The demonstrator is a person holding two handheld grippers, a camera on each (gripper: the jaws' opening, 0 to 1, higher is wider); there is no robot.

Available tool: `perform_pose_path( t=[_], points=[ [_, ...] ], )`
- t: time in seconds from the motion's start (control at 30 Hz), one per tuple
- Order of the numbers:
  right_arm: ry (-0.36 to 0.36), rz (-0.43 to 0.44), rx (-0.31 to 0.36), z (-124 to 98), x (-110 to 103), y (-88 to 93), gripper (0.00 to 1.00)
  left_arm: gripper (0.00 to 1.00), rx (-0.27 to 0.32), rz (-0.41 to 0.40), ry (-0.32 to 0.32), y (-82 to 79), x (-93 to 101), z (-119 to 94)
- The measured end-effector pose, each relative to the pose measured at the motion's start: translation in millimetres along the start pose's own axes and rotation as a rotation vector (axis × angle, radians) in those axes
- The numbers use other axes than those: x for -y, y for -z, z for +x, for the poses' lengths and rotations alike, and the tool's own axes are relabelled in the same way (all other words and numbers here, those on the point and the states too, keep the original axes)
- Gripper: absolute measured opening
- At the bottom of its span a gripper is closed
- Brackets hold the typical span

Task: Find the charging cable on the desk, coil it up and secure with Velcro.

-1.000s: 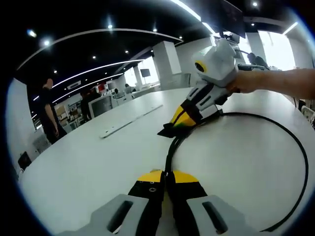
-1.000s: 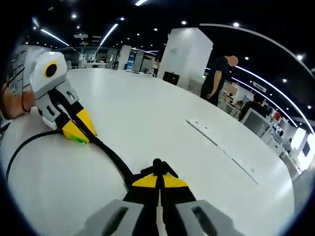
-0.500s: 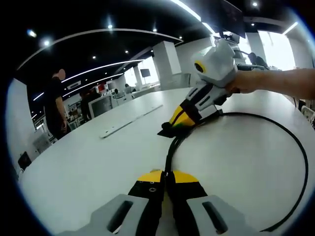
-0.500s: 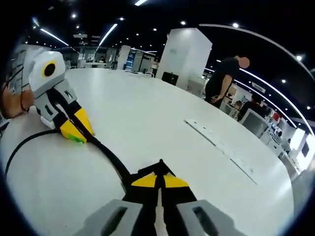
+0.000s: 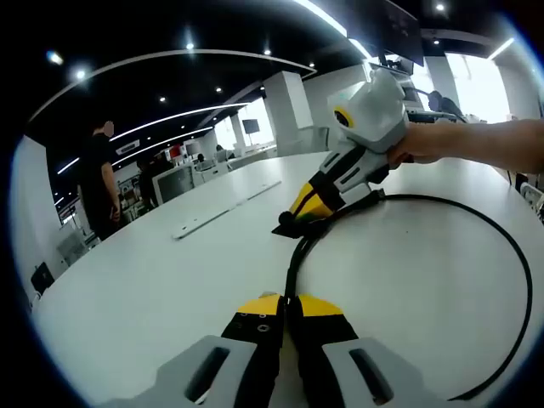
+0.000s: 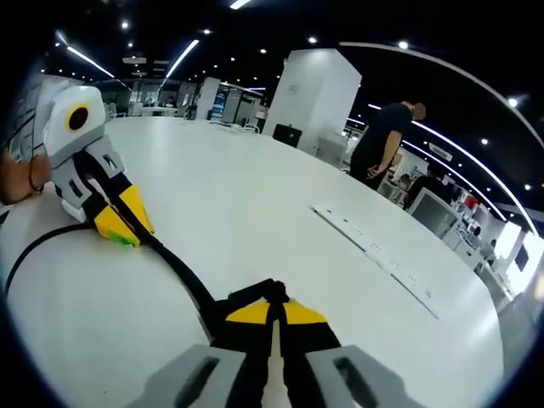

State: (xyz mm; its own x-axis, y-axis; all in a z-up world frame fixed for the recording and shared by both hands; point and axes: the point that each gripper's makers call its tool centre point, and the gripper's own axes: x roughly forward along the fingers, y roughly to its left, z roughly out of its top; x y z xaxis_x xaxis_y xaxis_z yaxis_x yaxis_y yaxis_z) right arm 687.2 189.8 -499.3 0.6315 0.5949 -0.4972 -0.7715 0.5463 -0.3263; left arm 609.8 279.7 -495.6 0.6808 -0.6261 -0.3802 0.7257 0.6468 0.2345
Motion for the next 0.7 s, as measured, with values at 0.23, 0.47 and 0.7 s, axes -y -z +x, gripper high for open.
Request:
perform_pose_path(
  t=[0.23,0.47,0.7],
  points=[
    [0.019,-0.023,0.004,0.6,1.7,-1.1,0.05,0.06,0.000,0.002,0.000,-0.1,-0.4,-0.1],
    [0.030,-0.043,-0.005,-1.6,0.5,-0.1,0.04,0.06,0.000,0.002,0.000,-0.4,-0.8,0.0],
    [0.001,-0.030,0.009,-6.3,-7.1,-4.4,0.04,0.06,0.000,0.002,0.000,-0.7,-0.5,-0.8]
  ],
)
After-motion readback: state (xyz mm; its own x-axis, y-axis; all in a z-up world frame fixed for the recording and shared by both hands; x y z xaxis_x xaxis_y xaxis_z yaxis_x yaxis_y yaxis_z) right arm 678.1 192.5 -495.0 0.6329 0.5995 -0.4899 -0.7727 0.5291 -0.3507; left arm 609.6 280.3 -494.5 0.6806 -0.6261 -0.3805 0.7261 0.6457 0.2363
